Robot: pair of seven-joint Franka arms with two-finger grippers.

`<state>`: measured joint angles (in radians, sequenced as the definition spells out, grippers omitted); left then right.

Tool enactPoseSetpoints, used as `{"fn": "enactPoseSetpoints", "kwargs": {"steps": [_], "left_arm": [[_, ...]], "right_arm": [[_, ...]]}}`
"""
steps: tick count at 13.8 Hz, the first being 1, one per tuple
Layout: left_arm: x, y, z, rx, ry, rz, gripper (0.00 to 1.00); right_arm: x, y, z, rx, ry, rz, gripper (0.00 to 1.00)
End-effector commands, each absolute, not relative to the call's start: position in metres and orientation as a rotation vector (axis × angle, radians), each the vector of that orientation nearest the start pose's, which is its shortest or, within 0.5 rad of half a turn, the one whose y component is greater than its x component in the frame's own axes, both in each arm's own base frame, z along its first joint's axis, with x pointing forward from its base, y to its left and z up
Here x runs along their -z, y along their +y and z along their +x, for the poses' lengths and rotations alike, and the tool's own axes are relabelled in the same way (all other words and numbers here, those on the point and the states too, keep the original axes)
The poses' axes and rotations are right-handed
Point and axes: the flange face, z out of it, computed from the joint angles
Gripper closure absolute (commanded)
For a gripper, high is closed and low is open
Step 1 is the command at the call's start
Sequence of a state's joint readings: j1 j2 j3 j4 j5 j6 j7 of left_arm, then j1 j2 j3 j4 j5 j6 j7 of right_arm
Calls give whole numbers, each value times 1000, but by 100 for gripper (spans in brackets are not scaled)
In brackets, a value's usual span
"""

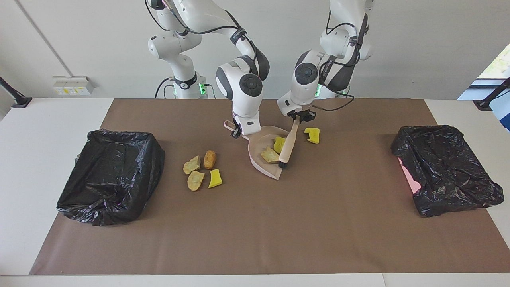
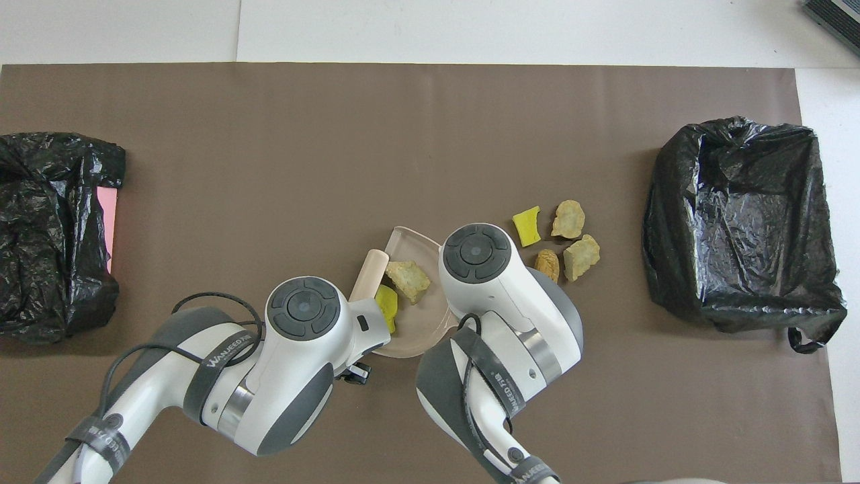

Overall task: Sweep and dump trash in bin
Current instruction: 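Sweep the stone and yellow sponge into the dustpan with the left gripper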

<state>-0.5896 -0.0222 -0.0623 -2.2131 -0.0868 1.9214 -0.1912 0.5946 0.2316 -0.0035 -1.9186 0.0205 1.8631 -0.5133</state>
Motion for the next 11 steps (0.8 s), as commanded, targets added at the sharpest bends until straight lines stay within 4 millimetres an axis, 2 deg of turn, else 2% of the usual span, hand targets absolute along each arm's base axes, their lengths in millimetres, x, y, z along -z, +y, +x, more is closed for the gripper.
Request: {"fn": "enactPoseSetpoints", "kwargs": {"steps": [1,3,4,7,10,11], "left_arm": [[-395,-305,383,-407,546,-3040,100],[-405,-305,374,-424,461,-3038,100],[-408,-303,371,-436,354,-3035,100],[-417,-297,361,-462,69,-3003,100],[-413,-289,354,-440,-257,-2945,100],[-410,-285,352,-438,-351,-2922,100]], "right_arm": [[-353,317,467,-442,-1562,-2677,100],[-355,315,470,-434,-1593,-2657,100],[-355,315,470,-436,-1641,-2626,100],[-356,312,476,-431,-1873,-2516,100],[-357,305,482,-445,-2114,-2369,100],[-355,304,482,-448,-2135,-2355,100]]}}
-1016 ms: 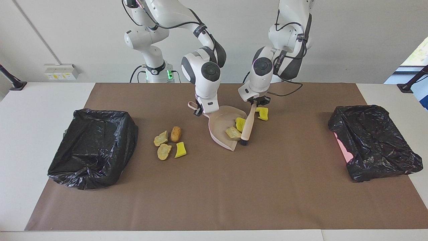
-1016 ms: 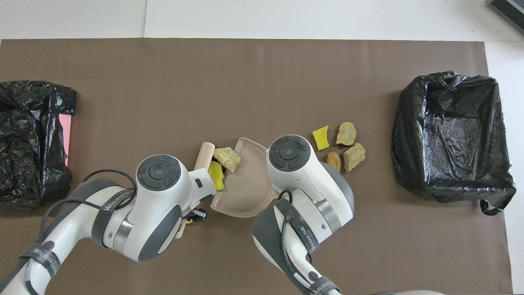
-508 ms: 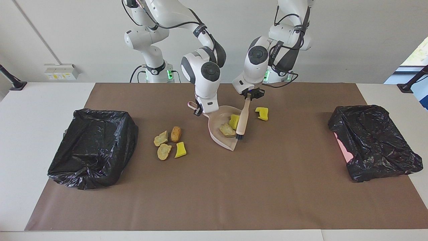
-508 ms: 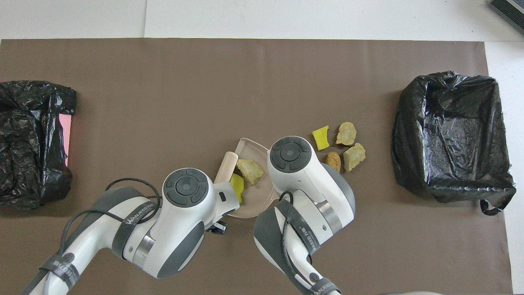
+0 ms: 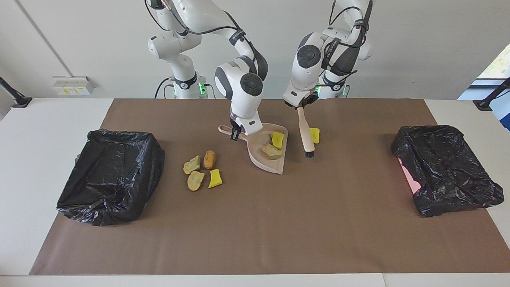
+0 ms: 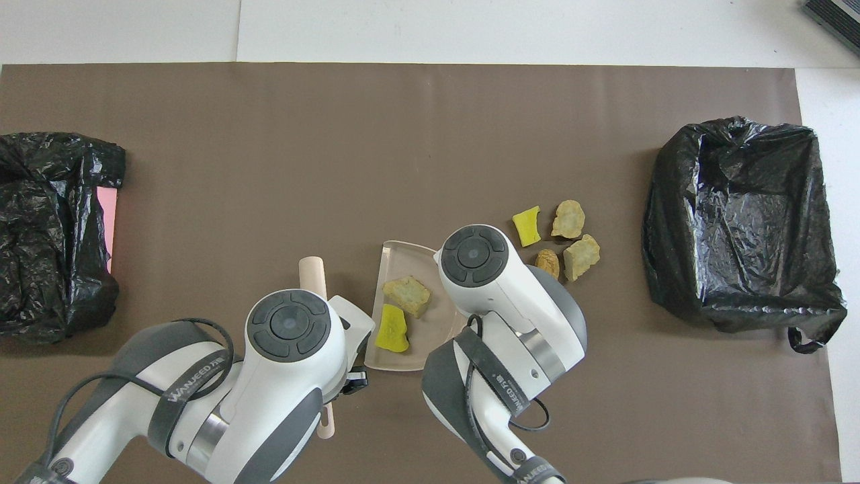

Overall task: Sweep and dump trash in bin
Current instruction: 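Sweep the second yellow sponge into the dustpan with the left gripper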

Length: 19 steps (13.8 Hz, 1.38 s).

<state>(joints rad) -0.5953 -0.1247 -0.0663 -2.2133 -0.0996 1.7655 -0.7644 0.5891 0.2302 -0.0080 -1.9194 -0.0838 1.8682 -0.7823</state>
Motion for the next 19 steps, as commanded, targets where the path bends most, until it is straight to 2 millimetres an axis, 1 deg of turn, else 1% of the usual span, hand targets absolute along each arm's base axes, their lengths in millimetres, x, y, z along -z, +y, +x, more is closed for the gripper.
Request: {"fn": "enactPoseSetpoints", "kwargs": {"steps": [1,2,4,5,7,8,9,10,13,15,17,18,19], "left_arm": [[-407,-280,346,-432,-432,-2898,100],[-405,-276,341,-418,-509,-2882,100],[-398,-272,336,-382,-682,-2845,100],[-395,-268,335,-381,-714,-2835,100],[-388,-253,326,-393,-731,-2819,100],[-381,-245,323,-404,-743,-2805,100],[-376,-244,320,-411,-738,-2800,100],[-371,-242,320,-407,-747,-2802,100],[-355,-238,316,-400,-730,-2816,100],[-348,-238,316,-385,-735,-2838,100],[-349,-243,322,-365,-737,-2891,100],[-347,-246,324,-390,-696,-2924,100],[-338,-250,328,-421,-649,-2946,100]], "right_arm": [[-355,305,482,-433,-2162,-2335,100],[-355,305,483,-429,-2201,-2304,100],[-354,303,483,-433,-2212,-2294,100],[-354,303,483,-428,-2213,-2294,100],[-350,303,482,-411,-2216,-2296,100],[-346,304,482,-415,-2208,-2303,100],[-341,305,479,-407,-2213,-2301,100],[-341,305,479,-407,-2213,-2300,100],[-341,305,479,-406,-2210,-2302,100],[-341,305,479,-404,-2208,-2304,100],[-341,305,479,-404,-2208,-2304,100],[-341,305,479,-406,-2208,-2304,100],[-341,305,478,-406,-2208,-2304,100]]}}
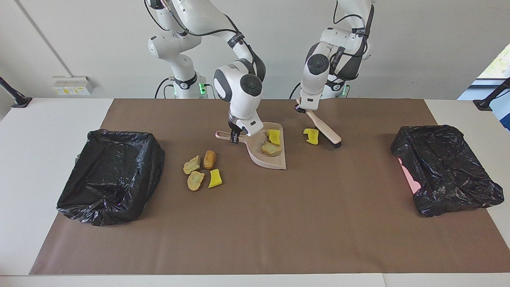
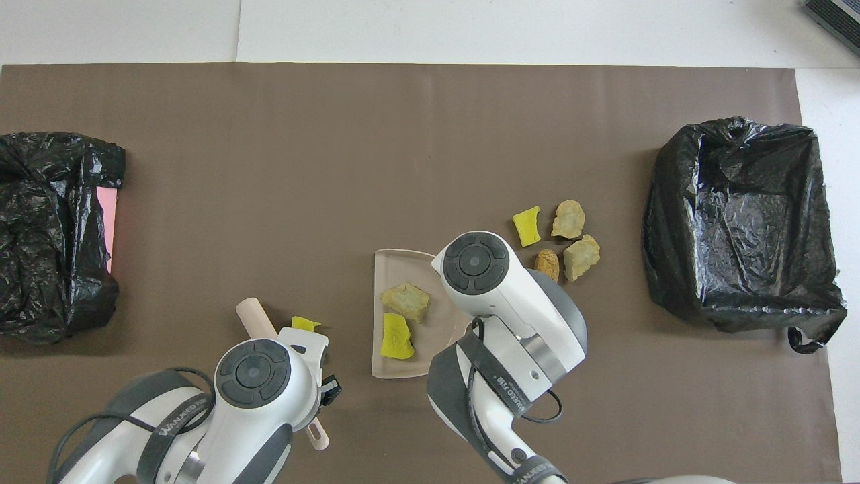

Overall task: Sweep and dump trash in bin
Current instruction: 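Sweep the second yellow sponge into the dustpan with the left gripper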

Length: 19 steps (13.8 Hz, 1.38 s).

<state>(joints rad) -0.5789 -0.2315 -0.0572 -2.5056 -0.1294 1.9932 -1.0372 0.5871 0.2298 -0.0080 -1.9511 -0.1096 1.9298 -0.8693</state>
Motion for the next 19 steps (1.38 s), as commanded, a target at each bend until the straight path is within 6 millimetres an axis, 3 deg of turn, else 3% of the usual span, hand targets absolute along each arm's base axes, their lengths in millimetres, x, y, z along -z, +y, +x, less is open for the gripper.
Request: {"fn": "enactPoseSetpoints", "kwargs": {"steps": [1,6,10,13,16,19], "left_arm": [[-329,-256,332,-403,-601,-2982,100],[-335,-285,354,-388,-313,-3184,100],[-347,-329,330,-330,-78,-3237,100],[-360,-371,310,-316,3,-3293,100],[-361,-370,309,-364,8,-3269,100],[-383,-350,333,-499,-36,-3190,100]], "right_arm": [[-341,305,478,-406,-2207,-2306,100],[-341,305,478,-406,-2202,-2312,100],[-341,306,479,-401,-2194,-2321,100],[-341,306,478,-403,-2196,-2319,100],[-341,306,478,-401,-2196,-2320,100],[-341,306,478,-401,-2195,-2322,100]]}}
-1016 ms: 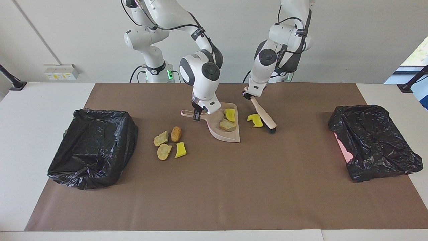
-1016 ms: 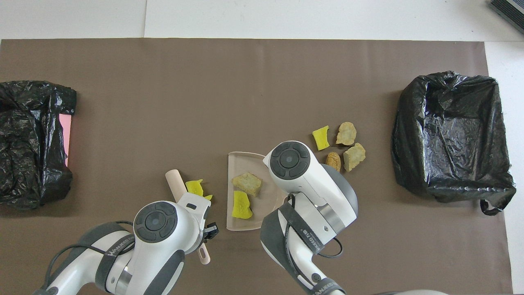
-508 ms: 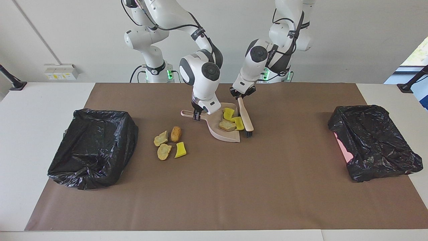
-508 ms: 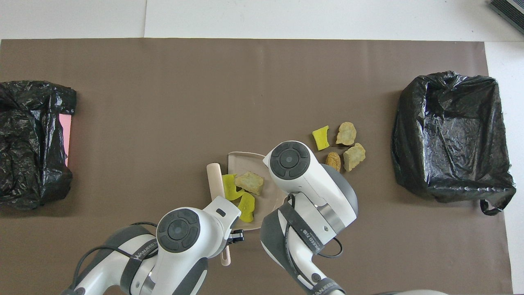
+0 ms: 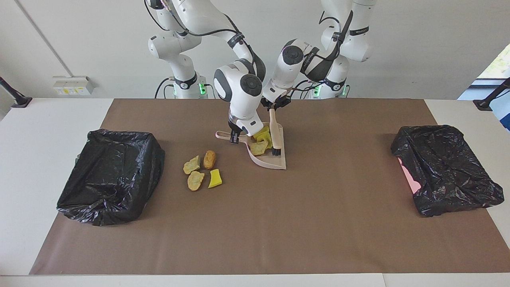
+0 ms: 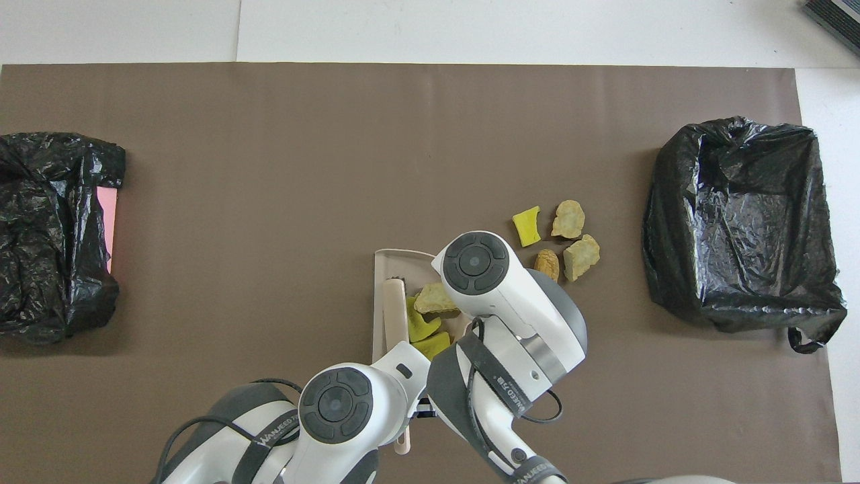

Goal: Sweep and dump trash in bin

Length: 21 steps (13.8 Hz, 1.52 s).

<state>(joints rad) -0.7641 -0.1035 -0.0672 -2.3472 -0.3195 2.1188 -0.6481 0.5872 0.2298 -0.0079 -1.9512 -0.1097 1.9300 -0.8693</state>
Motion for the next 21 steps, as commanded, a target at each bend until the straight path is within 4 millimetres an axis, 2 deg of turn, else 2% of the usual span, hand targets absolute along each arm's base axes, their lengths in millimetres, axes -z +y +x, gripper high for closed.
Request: {"fn": "enactPoseSetpoints", "kwargs": {"steps": [1,5,7,12,16,19,20,21], "left_arm": [[-385,-343,336,-499,-34,-3166,100],[-400,-330,339,-507,-18,-3100,100],[-403,-330,333,-499,-31,-3084,100],[-394,-323,318,-466,-28,-3095,100],[-385,-353,270,-431,-30,-3075,100],[-367,-382,222,-388,4,-3070,100],[-359,-386,202,-357,1,-3082,100],[-361,-387,193,-346,-5,-3096,100]], "right_arm": [[-341,306,478,-401,-2193,-2324,100],[-343,306,478,-424,-2165,-2348,100],[-352,301,479,-441,-2144,-2362,100],[-420,244,483,-488,-2010,-2437,100],[-479,168,486,-474,-1920,-2497,100],[-517,85,504,-391,-1895,-2506,100],[-528,53,511,-377,-1897,-2492,100],[-535,17,515,-356,-1866,-2511,100]]}}
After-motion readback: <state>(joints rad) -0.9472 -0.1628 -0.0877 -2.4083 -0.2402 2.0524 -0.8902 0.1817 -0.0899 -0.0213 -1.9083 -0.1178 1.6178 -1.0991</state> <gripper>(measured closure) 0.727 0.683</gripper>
